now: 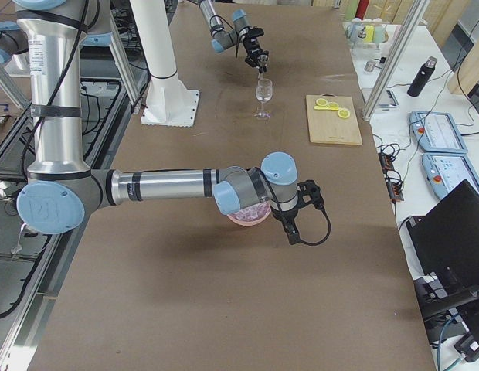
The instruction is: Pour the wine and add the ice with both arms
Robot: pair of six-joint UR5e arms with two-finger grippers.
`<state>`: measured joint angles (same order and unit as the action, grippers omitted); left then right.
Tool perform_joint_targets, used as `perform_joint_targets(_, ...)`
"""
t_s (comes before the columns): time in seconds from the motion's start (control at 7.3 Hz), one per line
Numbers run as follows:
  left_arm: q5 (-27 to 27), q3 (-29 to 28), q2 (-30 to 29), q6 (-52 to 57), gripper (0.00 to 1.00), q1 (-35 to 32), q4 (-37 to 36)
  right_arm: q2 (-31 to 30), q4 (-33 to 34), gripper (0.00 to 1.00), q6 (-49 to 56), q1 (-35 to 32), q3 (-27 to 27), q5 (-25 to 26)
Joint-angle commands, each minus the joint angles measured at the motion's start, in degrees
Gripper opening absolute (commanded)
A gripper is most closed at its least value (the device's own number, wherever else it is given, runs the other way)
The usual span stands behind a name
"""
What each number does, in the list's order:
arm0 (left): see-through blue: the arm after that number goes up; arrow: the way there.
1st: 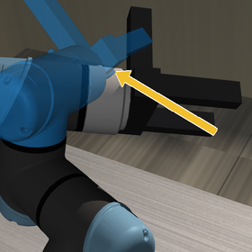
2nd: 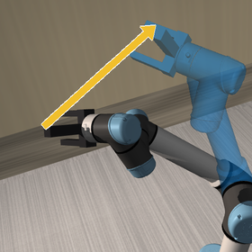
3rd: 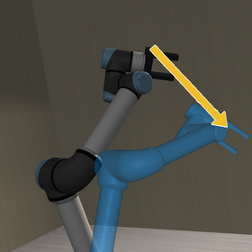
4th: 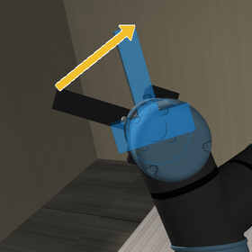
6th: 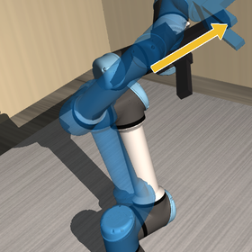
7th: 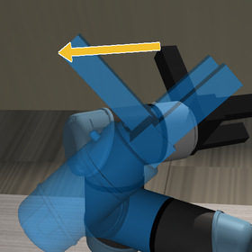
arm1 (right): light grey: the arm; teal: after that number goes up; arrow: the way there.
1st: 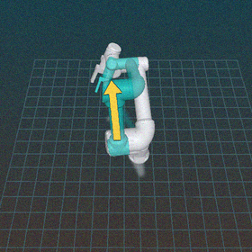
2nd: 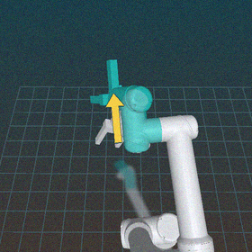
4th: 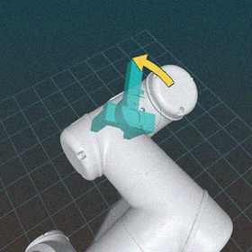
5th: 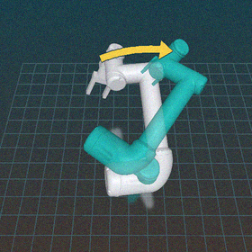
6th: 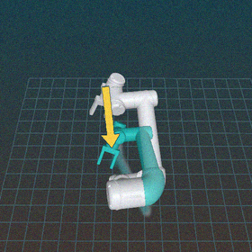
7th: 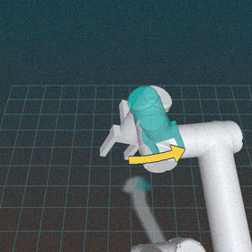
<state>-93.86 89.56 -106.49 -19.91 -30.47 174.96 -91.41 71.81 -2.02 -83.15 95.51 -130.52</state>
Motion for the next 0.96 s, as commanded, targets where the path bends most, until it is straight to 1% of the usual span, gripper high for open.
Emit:
perform_joint_targets(0.0, -9.38, 0.52, -3.27, 3.9, 0.0, -4.93, -6.36, -0.09, 0.0, 1.0, 0.0, 0.0, 0.2, 0.0)
perform_joint_targets(0.14, -10.37, 2.36, -4.76, 4.44, 0.0, -5.38, -10.57, -0.17, 0.0, 1.0, 0.0, 0.0, 0.29, 0.0)
perform_joint_targets(0.41, -10.38, 6.58, -5.65, 4.53, 0.0, -5.39, -18.92, -0.09, 0.0, 1.0, 0.0, 0.0, 0.03, 0.0)
perform_joint_targets(0.82, -10.38, 7.03, -9.07, 8.66, 0.0, -5.39, -27.02, -0.17, 0.0, 1.0, 0.0, 0.0, -0.15, 0.0)
